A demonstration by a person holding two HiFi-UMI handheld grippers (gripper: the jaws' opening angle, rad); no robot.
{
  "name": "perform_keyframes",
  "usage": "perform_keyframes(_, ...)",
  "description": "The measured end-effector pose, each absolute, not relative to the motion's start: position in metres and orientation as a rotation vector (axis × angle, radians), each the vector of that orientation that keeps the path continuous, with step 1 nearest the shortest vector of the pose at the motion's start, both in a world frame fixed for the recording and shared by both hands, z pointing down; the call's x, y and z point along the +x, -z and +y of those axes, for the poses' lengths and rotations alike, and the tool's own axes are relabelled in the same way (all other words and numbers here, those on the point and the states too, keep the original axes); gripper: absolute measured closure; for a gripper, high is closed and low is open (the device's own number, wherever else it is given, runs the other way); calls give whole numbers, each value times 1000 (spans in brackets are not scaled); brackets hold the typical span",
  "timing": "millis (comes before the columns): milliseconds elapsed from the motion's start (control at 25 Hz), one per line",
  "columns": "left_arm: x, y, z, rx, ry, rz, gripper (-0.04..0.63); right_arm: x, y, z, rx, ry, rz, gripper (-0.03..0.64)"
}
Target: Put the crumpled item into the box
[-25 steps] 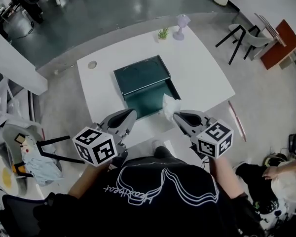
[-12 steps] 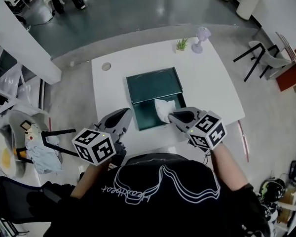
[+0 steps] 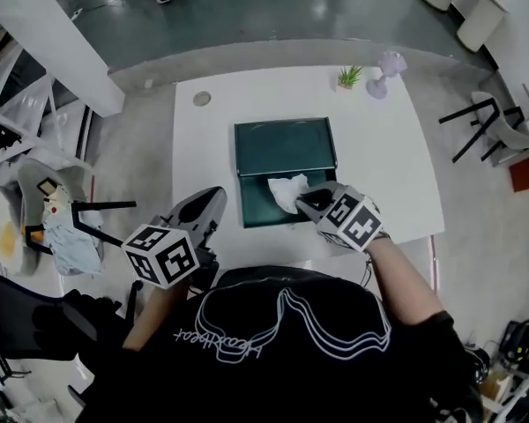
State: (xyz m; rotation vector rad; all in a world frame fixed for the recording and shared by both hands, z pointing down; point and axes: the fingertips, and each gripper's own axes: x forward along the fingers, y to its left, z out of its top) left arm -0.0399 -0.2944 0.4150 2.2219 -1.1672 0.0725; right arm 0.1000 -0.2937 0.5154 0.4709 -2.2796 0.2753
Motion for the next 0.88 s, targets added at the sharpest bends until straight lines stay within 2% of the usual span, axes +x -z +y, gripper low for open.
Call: perform_keyframes(880,-72,-440,-288,2009,116,-1436,589,87,-594,-307,197,-41,-2014,601)
